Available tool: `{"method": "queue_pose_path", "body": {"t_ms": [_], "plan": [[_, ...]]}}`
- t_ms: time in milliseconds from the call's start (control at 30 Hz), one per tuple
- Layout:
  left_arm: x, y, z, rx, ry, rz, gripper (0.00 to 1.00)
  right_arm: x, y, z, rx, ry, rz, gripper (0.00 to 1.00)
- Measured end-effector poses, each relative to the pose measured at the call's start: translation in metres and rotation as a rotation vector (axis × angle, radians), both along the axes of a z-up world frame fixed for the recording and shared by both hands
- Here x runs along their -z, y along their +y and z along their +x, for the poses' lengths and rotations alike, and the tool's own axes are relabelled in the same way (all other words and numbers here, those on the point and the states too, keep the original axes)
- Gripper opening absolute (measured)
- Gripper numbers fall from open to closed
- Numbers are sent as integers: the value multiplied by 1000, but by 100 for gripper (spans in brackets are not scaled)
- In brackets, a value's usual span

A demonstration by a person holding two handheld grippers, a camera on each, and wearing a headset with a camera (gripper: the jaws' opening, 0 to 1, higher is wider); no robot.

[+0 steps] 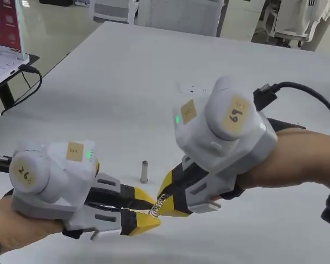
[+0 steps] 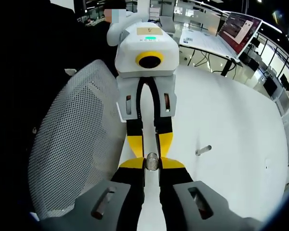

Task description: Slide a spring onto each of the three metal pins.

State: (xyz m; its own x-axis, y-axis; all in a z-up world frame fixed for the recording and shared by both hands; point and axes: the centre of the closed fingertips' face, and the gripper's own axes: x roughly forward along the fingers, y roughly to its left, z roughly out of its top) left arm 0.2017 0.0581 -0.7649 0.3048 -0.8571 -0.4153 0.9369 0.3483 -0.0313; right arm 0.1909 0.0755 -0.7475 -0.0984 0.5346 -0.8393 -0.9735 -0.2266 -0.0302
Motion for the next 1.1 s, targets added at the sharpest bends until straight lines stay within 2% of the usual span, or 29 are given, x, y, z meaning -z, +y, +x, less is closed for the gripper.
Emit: {"method": "queue_pose_path", "body": {"t_ms": [200,367,633,800,1100], "plan": [[-1,8,4,-40,9,-20,16,-1,-1,6,1,-10,-11,8],[-2,18,6,-78,4,-32,23,-4,-4,14,8,-24,-18,8],[1,30,7,-144,21,-39,37,-8,-4,23,15,-40,-18,8],[3,39,10,-189,17,-42,44,-10,-5,28,19,-49,-20,8],[14,51,11,-255,28,-44,54,-11,-5,43,29,-65,-33,8]]}}
